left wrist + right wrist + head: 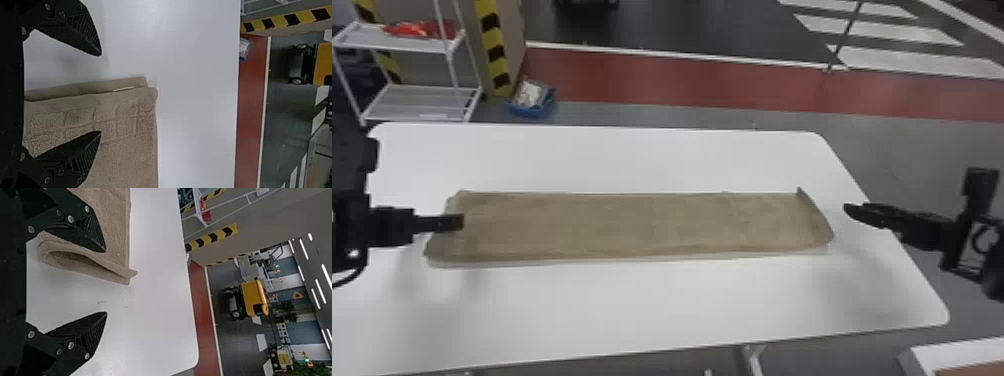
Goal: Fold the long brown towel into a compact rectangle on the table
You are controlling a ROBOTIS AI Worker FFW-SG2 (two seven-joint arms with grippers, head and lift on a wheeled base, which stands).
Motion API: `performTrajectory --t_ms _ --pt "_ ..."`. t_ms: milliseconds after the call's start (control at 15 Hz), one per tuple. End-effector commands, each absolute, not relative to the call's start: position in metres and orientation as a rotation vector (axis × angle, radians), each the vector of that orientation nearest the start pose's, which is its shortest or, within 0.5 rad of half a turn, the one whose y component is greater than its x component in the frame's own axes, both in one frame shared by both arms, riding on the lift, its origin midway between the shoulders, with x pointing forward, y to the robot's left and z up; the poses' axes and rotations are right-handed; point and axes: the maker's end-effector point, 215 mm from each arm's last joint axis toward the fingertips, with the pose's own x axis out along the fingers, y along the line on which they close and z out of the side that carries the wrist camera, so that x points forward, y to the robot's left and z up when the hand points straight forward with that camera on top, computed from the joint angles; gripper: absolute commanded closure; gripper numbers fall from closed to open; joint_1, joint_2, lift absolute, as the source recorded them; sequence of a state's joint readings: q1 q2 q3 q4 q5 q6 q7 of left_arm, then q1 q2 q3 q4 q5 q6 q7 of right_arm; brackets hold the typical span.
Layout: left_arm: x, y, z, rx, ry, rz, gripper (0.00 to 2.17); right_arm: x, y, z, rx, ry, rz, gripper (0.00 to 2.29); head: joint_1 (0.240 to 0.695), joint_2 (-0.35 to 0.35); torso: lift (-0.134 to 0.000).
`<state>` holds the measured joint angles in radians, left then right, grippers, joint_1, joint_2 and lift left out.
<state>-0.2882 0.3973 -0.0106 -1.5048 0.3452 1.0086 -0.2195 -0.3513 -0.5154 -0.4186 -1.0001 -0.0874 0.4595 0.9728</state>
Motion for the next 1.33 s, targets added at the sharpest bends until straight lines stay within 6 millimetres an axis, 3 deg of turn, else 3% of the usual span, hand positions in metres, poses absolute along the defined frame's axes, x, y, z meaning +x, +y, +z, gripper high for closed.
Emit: performTrajectory --t_ms 0,933,1067,1200,1267 --pt "0.583 0.332 -0.449 -0.051 0.790 -0.163 0.20 0.565 -0.518 -0.397 0.199 0.476 0.322 0.38 0.695 -0.175 -0.120" --pt "0.581 0.328 -0.454 -0.039 0.798 -0.170 0.22 0.562 -0.518 -0.399 0.207 0.475 0.326 0.38 0.695 -0.179 -0.120" --pt "0.577 0.328 -0.457 -0.040 0.815 -0.173 0.45 0.559 -0.518 -0.402 0.211 0.479 0.324 0.38 0.695 -0.179 -0.120" --pt "0.574 0.324 -0.459 -0.044 0.826 -0.185 0.46 0.558 -0.518 -0.403 0.214 0.481 0.324 0.38 0.695 -0.181 -0.120" --pt "0.573 0.324 -0.461 -0.044 0.832 -0.185 0.59 0.558 -0.518 -0.403 0.214 0.481 0.324 0.38 0.695 -0.184 -0.120"
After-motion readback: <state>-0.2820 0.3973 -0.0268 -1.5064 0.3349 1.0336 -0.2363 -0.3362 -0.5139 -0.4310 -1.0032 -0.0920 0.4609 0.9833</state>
